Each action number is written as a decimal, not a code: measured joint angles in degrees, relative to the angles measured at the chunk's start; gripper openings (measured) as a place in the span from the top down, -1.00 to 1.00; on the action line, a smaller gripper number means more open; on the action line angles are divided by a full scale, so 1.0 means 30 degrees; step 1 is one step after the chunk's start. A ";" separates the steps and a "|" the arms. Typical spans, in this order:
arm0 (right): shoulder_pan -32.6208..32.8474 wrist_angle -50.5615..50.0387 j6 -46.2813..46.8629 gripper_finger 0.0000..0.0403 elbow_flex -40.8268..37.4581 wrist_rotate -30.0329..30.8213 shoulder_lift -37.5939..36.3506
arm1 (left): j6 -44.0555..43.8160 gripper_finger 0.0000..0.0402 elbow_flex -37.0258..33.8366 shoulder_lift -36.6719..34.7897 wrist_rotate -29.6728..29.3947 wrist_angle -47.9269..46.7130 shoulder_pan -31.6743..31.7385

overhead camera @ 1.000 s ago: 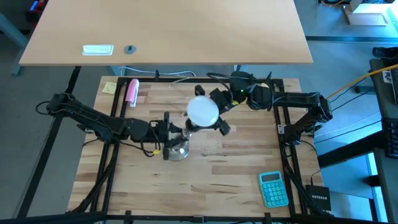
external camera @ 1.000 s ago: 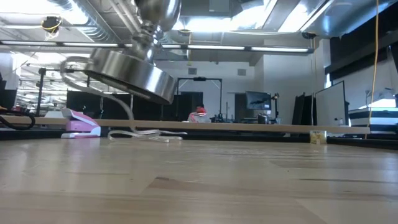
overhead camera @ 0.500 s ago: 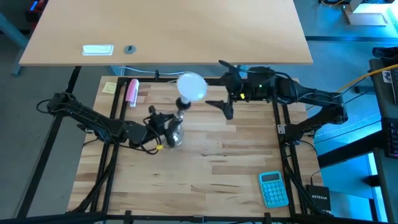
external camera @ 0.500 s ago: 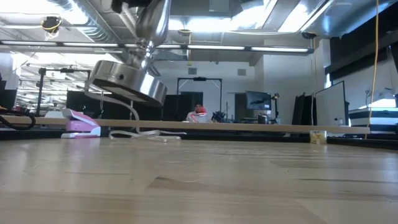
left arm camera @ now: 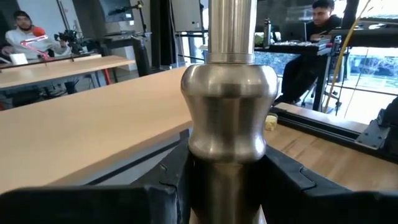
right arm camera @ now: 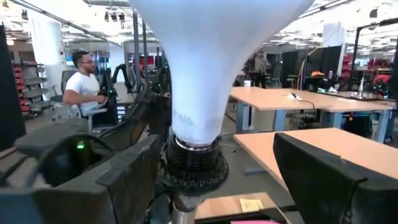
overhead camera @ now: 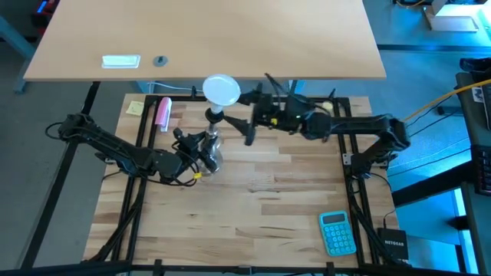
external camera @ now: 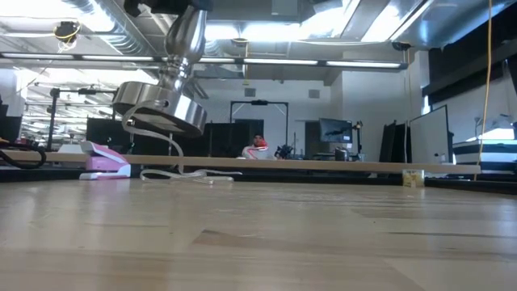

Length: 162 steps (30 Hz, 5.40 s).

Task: Screw lightbulb
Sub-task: Remove the lightbulb from the desk lamp, then return to Home Position

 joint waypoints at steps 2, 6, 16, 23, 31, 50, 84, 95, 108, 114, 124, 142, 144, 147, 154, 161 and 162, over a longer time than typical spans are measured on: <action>0.0000 0.0513 -0.0016 -0.56 0.0723 -0.0015 0.0882 | 0.0025 0.40 0.0000 0.0000 -0.0025 0.0011 -0.0004; 0.0000 0.0583 -0.0162 -0.56 0.2741 -0.0239 0.2037 | -0.0007 0.40 0.0000 0.0000 -0.0028 0.0002 0.0000; -0.0036 -0.2981 -0.1922 -0.39 0.6537 -0.0299 0.3188 | 0.0000 0.40 0.0000 0.0000 -0.0021 0.0015 -0.0014; 0.0068 -0.4020 -0.1852 0.16 0.6677 -0.1256 0.3109 | 0.0946 0.40 0.0015 0.0015 0.0957 0.0232 -0.0102; -0.0315 -0.6714 -0.1169 0.18 0.6677 -1.0959 0.1473 | 0.2693 0.40 0.0029 -0.0645 0.8630 0.0766 -0.0834; -0.0649 -1.5179 -0.1740 0.19 0.6745 -1.5495 -0.0230 | 0.2616 0.40 -0.0540 -0.0971 1.0227 0.0795 -0.0927; -0.0386 -1.6713 -0.0587 0.19 -0.8450 -0.3157 -0.0512 | 0.0058 -0.04 -0.6375 0.1435 1.1541 0.6719 0.3993; -0.0386 -1.7055 -0.0533 0.19 -1.0021 -0.3111 0.0160 | -0.4157 -0.27 -0.6346 -0.1292 1.2380 0.0482 0.2440; -0.0350 -1.5974 -0.0486 -0.03 -1.0761 -0.2131 0.2022 | -0.6029 -0.29 -0.6076 -0.5762 1.2641 -0.5262 0.1194; -0.0379 -1.8034 -0.0052 -0.75 -0.9848 -0.2249 0.1953 | -0.6547 -0.31 -0.5337 -0.6637 1.3698 -0.7521 0.0765; -0.0379 -2.2752 -0.0878 -0.84 -0.6986 -0.2127 -0.0800 | -0.6971 -0.31 -0.2770 -0.9717 1.4165 -1.4790 0.0627; -0.3349 -1.5166 0.0186 -0.81 -1.2175 -0.6609 -1.3714 | -0.4802 -0.31 -0.6025 -1.5473 1.3099 -1.1259 0.0648; -0.3841 -1.3998 0.0548 -0.81 -1.3499 -0.6843 -1.4820 | -0.4564 -0.27 -0.6840 -1.6463 1.3100 -1.0454 0.0656; -0.4280 -1.2386 0.1150 -0.81 -1.5149 -0.7017 -1.6046 | -0.4488 -0.16 -0.8005 -1.7630 1.3131 -0.9699 0.0656; -0.4393 -1.0722 0.3993 -0.72 -1.7880 -0.6845 -1.7833 | -0.4860 0.35 -0.9939 -1.8924 1.3298 -0.8499 0.0656; -0.4379 -1.0791 1.0918 -0.64 -1.8422 -0.7132 -1.7394 | -0.4298 0.61 -1.0025 -1.8819 1.2991 -1.0446 0.0656; -0.4379 -1.0466 1.1836 -0.64 -1.8422 -0.6749 -1.7207 | -0.4258 0.62 -1.0037 -1.8812 1.2992 -1.0617 0.0656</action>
